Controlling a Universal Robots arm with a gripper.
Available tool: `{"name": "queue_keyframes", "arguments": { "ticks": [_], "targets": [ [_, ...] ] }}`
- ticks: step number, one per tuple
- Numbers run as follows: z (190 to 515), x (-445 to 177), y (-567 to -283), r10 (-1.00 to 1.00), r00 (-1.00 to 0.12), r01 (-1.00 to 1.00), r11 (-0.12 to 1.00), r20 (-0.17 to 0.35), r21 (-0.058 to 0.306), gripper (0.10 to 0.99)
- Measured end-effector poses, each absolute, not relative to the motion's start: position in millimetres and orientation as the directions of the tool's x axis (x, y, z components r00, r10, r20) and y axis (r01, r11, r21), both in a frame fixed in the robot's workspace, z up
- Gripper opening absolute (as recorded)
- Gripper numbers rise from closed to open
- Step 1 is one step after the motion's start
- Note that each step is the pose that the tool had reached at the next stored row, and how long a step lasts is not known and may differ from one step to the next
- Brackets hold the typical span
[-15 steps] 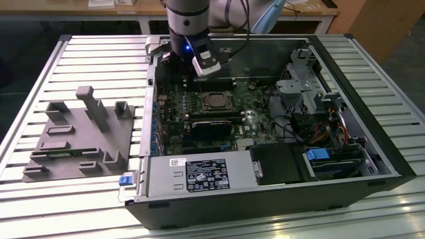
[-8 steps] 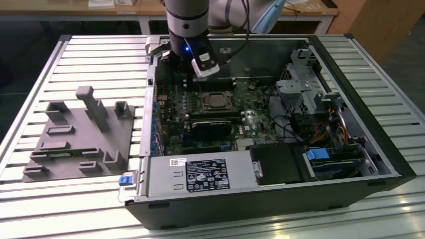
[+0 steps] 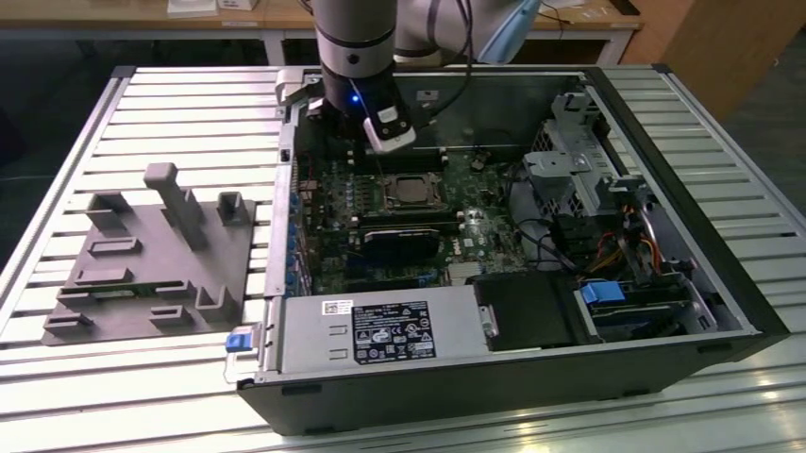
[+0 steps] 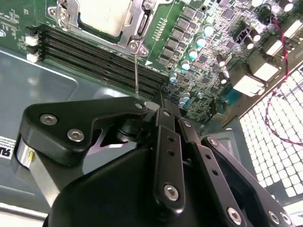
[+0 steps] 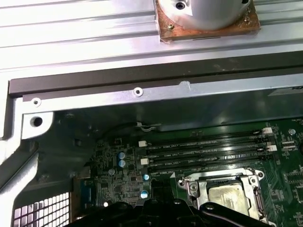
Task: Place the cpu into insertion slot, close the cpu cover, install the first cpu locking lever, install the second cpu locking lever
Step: 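Install the first cpu locking lever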
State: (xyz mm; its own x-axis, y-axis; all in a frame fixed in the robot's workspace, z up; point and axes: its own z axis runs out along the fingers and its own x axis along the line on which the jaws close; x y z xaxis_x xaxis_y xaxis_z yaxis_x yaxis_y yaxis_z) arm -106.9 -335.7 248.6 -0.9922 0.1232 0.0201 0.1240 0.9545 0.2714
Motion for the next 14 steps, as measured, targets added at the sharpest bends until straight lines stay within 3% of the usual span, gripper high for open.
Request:
{"name": "queue_keyframes", "arguments": {
  "ticks": [14],
  "targets": [
    [245.4, -76.0, -335.7, 0.123, -0.992, 0.124, 0.953, 0.021, 0.277, 0.102]
  ]
}}
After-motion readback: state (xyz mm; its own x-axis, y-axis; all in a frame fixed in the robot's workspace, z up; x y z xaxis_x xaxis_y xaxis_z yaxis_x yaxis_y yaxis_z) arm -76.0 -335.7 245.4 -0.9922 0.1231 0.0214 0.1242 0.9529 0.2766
